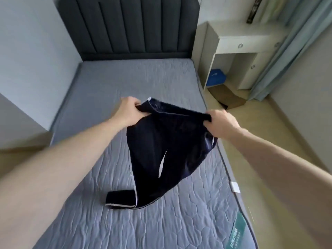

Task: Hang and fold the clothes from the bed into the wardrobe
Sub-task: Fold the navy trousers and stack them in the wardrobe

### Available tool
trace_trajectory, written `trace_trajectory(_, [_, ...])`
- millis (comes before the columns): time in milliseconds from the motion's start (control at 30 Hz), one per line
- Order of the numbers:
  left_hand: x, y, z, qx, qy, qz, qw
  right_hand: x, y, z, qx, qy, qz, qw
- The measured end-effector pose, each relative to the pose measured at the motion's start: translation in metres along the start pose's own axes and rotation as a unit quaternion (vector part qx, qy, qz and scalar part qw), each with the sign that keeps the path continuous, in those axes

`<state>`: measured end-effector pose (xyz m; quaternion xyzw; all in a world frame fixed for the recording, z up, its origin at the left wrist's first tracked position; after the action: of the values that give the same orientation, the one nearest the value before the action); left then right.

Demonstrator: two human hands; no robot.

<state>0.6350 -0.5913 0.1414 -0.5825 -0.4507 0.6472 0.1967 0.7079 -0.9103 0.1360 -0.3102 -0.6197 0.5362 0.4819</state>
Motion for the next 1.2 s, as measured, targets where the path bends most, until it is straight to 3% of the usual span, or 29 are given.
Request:
trace_trajectory(133, [-0.067,-0.14,-0.071,-0.12,0.003,0.06,0.991,0.063,-0.153,-0.052,-0.164,-0.044,-0.049,0.984])
trace_trajectory(300, [-0.147,-0.279,-0.082,-0.271,0.092,0.005,0.958,0.117,-0.274,-0.05,-0.324,-0.116,-0.086,0.935])
trace_trajectory(400, [-0.165,-0.33,-0.068,-0.3,0.128,0.025,0.945,0.138,-0.312,-0.031,-0.368,-0.146,-0.117,0.911])
trace_trajectory(533, [-0.16,-0.339,-0.039,-0.281,0.174,0.026,0.943,0.144,-0.313,-0.003,-0.367,-0.167,-0.14,0.904])
trace_trajectory(700, [-0.098,-0.266,0.017,-0.179,0.203,0.109,0.956,0.121,-0.236,0.033,-0.265,-0.186,-0.133,0.937])
trace_trajectory(833, [-0.01,-0.153,0.074,-0.045,0.134,0.137,0.98,0.088,-0.117,0.069,-0.12,-0.192,-0.119,0.967])
trace_trajectory(1000, [0.09,-0.01,0.158,0.057,0.046,0.078,0.994,0.04,0.059,0.12,0.039,-0.124,-0.12,0.984])
trace_trajectory(1200, [0.214,0.158,0.265,0.178,-0.043,0.008,0.983,-0.003,0.26,0.198,0.205,-0.03,-0.117,0.971])
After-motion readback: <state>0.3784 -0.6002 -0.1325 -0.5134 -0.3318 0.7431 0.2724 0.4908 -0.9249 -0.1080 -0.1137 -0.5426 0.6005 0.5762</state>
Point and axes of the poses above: each hand's wrist, its own z-axis away from the middle knuckle, its own y-axis out of the palm, x = y × z, the point moved 4 cm from there along -z, towards the middle knuckle, and after that the axes turned 3 degrees about -x, right-handed, at the moved point
